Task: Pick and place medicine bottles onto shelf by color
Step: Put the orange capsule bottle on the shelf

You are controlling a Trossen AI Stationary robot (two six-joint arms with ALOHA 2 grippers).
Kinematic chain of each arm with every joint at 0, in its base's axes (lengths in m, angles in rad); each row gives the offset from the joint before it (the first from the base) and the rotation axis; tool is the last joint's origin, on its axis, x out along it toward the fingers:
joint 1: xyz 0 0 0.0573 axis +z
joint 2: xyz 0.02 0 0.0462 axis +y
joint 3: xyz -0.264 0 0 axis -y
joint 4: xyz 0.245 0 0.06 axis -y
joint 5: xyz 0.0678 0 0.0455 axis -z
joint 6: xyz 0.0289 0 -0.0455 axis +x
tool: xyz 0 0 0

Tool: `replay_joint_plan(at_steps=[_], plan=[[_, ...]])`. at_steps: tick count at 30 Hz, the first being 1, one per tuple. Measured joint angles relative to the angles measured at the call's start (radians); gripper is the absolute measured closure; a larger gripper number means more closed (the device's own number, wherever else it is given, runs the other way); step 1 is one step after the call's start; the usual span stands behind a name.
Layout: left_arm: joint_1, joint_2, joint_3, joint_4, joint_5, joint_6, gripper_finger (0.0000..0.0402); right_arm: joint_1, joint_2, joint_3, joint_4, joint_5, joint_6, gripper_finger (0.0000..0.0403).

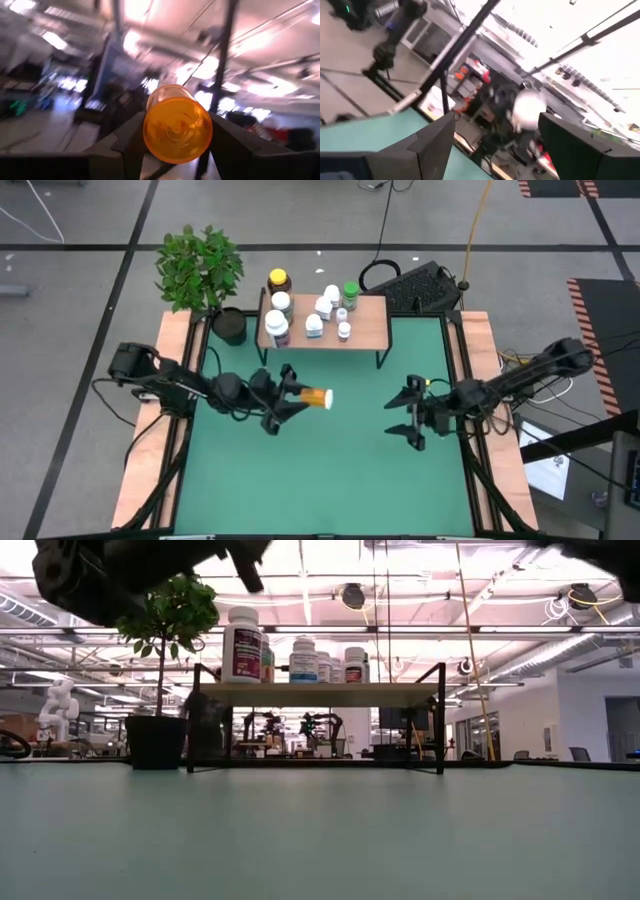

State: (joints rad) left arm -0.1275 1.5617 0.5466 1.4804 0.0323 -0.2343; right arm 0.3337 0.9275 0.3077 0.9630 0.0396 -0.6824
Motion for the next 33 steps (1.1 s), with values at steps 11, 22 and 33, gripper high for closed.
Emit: replay_joint_plan(at_steps=[11, 22, 33], plan=[[-0.011, 0.003, 0.075, -0.085, 0.048, -0.003, 0.0220, -0.084, 0.383, 0.220, 0.178, 0.011, -0.126, 0.0122], [-0.022, 0.003, 0.085, -0.127, 0.055, 0.004, 0.0215, -0.138, 0.531, 0.395, 0.183, -0.137, -0.011, 0.0121], [-0.021, 0.003, 0.085, -0.134, 0.054, 0.008, 0.0215, -0.144, 0.605, 0.423, 0.239, -0.112, -0.079, 0.0139]])
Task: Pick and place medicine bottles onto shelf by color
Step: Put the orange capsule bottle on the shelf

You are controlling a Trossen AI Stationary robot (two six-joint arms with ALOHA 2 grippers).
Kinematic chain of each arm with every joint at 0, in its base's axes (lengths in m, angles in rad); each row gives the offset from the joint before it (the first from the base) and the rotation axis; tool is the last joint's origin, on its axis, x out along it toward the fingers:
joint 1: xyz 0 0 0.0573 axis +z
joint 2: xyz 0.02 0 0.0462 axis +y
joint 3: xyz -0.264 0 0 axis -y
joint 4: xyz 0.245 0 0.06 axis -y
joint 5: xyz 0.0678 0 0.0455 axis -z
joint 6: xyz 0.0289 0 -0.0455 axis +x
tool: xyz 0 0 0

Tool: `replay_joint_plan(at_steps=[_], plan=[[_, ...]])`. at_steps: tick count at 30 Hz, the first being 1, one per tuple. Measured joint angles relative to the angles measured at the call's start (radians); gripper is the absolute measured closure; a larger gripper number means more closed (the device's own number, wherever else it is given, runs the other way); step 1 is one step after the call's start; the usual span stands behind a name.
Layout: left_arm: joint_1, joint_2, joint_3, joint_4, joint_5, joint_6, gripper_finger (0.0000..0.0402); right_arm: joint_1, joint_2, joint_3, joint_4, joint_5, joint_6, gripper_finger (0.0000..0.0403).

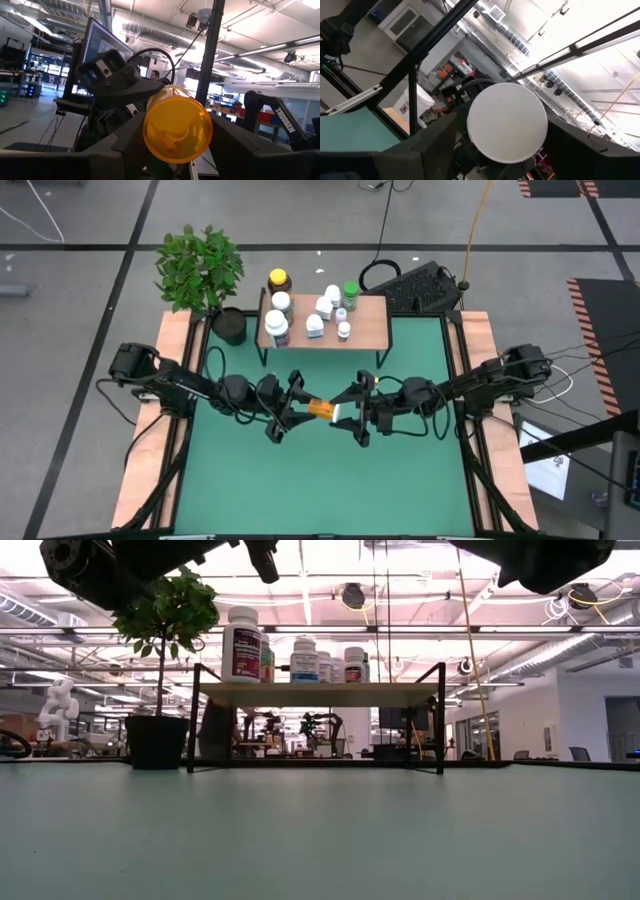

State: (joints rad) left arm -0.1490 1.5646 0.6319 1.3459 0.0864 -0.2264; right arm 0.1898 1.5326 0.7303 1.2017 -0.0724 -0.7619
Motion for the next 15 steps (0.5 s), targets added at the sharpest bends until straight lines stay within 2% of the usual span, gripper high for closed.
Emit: replay_joint_plan(at_steps=[7, 13, 15], plan=[[0.000, 0.000, 0.000, -0.007, 0.000, 0.003, 0.0207, 0.000, 0.000, 0.000, 0.006, 0.001, 0.021, 0.0210], [-0.009, -0.002, 0.000, -0.058, 0.002, 0.009, 0.0194, 0.001, 0.000, -0.003, -0.004, -0.004, 0.043, 0.0210], [-0.010, -0.002, 0.001, -0.090, -0.009, 0.026, 0.0184, 0.002, 0.000, -0.003, -0.011, 0.026, 0.060, 0.0199]])
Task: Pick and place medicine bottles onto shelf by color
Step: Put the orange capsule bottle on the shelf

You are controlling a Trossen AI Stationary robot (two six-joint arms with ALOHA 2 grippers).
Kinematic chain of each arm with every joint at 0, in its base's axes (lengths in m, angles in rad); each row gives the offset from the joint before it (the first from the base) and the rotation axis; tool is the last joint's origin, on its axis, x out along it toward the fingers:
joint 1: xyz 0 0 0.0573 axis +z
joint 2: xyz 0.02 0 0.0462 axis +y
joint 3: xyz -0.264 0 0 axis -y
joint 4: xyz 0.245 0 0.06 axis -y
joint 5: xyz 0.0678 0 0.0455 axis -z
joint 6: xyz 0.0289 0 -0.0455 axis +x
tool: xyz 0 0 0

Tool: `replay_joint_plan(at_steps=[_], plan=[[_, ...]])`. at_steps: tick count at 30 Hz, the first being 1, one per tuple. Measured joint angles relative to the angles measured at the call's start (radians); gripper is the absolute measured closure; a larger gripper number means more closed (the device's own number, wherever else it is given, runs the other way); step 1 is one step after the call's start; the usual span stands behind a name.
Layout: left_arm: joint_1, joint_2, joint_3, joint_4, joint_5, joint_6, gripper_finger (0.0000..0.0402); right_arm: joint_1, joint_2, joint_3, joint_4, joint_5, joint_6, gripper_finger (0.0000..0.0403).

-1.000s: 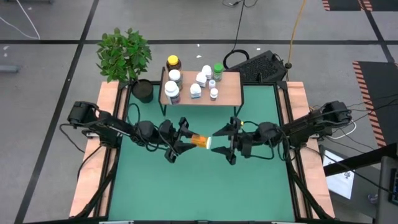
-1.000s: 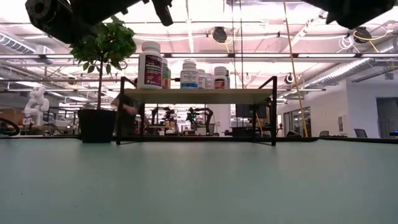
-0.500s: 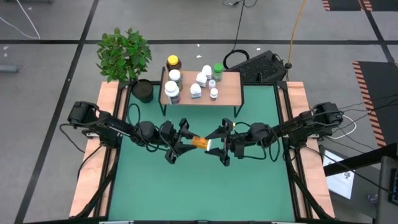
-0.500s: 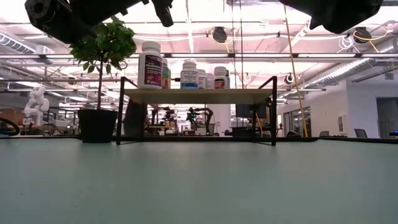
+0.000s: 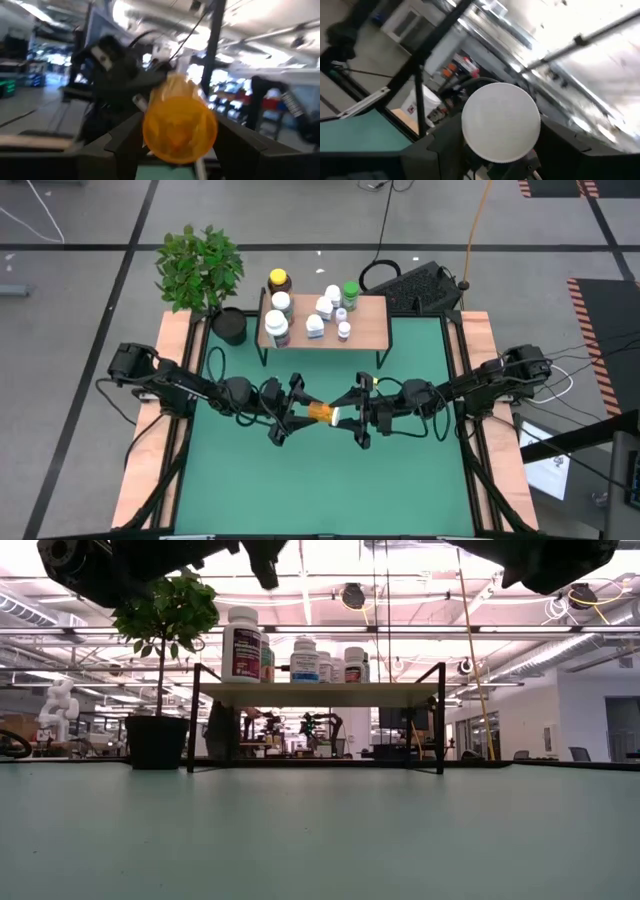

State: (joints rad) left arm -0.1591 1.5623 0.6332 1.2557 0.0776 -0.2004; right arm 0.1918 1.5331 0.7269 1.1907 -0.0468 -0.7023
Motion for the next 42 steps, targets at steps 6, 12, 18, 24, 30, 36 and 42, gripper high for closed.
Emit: replay_joint_plan(at_steps=[6, 12, 18, 24, 30, 36, 42], plan=[[0.003, 0.002, 0.000, -0.085, -0.088, 0.014, 0.0127, -0.007, -0.007, 0.002, -0.054, 0.100, 0.109, 0.0203], [0.004, 0.003, -0.001, -0.156, -0.137, 0.018, 0.0059, -0.008, -0.031, 0.002, -0.152, 0.102, 0.141, 0.0205], [0.002, 0.002, -0.001, -0.213, -0.136, 0.024, 0.0014, -0.008, -0.159, 0.002, -0.344, 0.175, 0.196, 0.0203], [0.003, 0.002, -0.001, -0.291, -0.162, 0.043, 0.0007, -0.023, -0.362, 0.002, -0.599, 0.234, 0.261, 0.0202], [0.033, 0.002, -0.001, -0.382, -0.269, -0.056, 0.0007, -0.105, -0.527, 0.047, -0.883, 0.314, 0.357, 0.0203], [0.049, 0.002, -0.001, -0.409, -0.270, -0.101, 0.0007, -0.244, -0.547, 0.229, -1.281, 0.313, 0.457, 0.0203], [0.048, 0.002, -0.001, -0.405, -0.269, -0.102, 0.0007, -0.378, -0.498, 0.398, -1.557, 0.313, 0.503, 0.0203]])
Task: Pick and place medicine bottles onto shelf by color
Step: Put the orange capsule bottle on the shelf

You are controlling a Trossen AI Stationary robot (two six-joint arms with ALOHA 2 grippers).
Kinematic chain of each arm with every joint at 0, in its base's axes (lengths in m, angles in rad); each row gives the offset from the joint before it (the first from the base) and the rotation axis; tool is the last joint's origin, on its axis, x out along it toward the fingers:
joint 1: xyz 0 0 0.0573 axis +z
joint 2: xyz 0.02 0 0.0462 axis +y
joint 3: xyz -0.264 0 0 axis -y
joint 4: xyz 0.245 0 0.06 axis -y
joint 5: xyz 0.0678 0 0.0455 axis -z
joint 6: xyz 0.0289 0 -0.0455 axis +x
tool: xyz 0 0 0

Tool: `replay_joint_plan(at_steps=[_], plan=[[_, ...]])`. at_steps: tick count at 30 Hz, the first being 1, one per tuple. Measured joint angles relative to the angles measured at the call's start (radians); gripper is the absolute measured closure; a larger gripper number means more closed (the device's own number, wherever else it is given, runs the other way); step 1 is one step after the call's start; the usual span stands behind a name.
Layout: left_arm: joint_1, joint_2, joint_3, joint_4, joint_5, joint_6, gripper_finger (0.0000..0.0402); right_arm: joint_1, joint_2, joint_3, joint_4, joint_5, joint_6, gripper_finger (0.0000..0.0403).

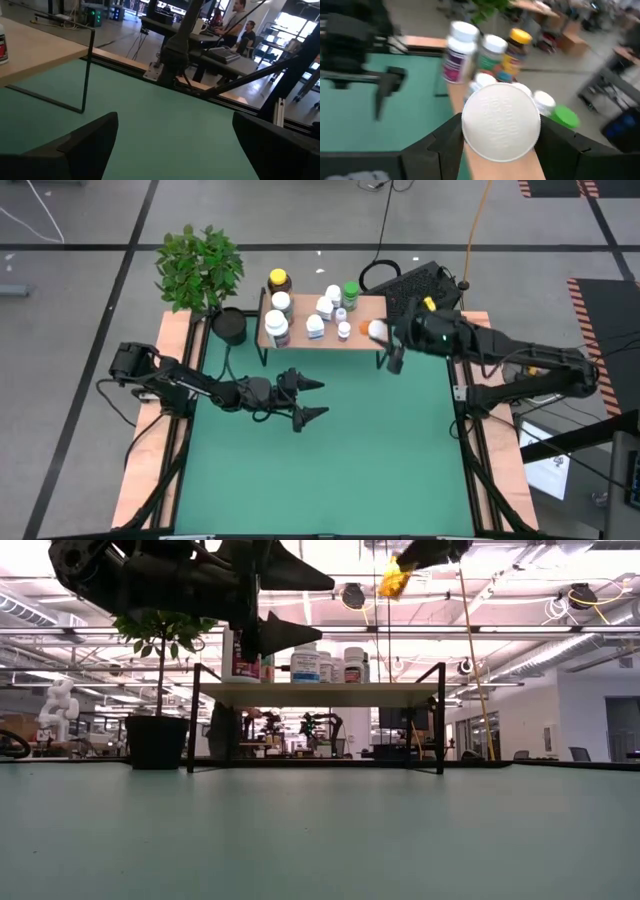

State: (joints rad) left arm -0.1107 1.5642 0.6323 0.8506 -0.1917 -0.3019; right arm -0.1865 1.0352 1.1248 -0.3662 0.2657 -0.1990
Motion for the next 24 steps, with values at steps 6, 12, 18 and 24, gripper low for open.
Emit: replay_joint_plan(at_steps=[6, 12, 18, 24], plan=[[-0.003, 0.000, 0.000, -0.008, 0.001, -0.006, 0.0007, -0.155, 0.012, 0.010, -0.083, -0.006, 0.022, 0.0202], [0.000, 0.000, 0.000, -0.008, 0.004, -0.016, 0.0007, -0.319, 0.089, 0.004, -0.084, -0.148, 0.013, 0.0200], [0.011, 0.000, 0.000, -0.006, 0.004, -0.014, 0.0007, -0.411, 0.228, 0.024, -0.083, -0.276, 0.021, 0.0200], [0.012, 0.000, 0.000, -0.013, 0.007, -0.011, 0.0007, -0.434, 0.308, 0.026, -0.092, -0.324, 0.030, 0.0200]])
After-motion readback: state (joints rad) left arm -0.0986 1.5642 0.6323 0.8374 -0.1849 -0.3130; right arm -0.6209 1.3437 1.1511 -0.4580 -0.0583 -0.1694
